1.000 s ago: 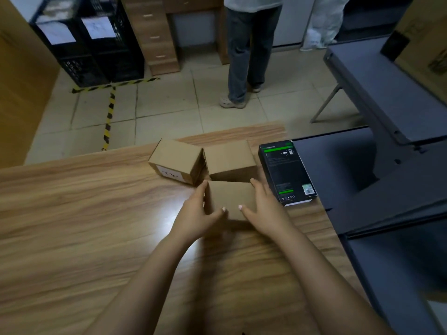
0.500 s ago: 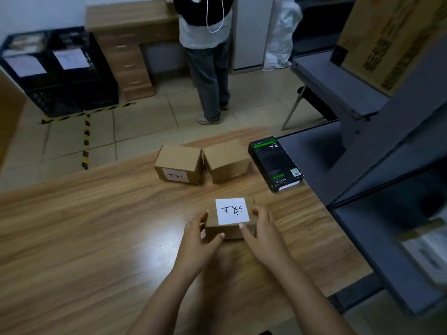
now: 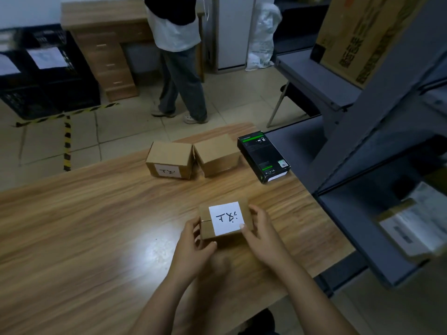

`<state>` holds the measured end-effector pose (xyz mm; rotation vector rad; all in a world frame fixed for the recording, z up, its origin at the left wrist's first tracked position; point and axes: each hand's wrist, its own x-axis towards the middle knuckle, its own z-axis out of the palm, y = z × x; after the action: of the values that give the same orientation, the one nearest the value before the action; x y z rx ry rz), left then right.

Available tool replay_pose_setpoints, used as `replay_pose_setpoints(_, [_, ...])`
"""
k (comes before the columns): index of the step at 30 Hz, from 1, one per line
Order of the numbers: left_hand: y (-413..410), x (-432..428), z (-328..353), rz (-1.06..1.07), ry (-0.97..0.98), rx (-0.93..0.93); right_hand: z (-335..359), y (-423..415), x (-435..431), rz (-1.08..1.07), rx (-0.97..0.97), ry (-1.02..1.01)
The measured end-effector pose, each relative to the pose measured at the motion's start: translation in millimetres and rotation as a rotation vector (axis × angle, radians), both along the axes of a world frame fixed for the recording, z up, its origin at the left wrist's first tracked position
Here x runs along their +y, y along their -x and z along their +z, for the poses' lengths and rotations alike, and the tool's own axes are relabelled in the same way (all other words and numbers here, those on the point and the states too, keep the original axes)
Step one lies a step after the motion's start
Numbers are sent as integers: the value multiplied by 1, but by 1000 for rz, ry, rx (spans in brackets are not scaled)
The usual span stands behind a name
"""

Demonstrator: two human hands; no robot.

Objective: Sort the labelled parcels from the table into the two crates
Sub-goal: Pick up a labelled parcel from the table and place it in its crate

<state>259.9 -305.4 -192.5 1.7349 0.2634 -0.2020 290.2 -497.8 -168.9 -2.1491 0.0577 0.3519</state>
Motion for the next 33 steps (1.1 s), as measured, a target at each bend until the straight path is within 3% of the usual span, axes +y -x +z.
replay_pose_setpoints(8, [15,-28,-8,116,2,-21,-7,-8,-27,51,-28,-105])
replay_pose_setpoints(15, [32,-68,-15,165,-33,3,-21,-6,-66,94,76,-210])
replay_pose_setpoints(25, [58,-109,-19,253,-166,43,-30,3,-95,280,-26,-100])
replay_pose_setpoints(29, [64,-120,-19,413,-428,-17,-23,-19,-100,360,-117,5])
replay_pose_setpoints(33, [70,-136,-11,375,-536,-135,-17,-50,-92,522,-187,168])
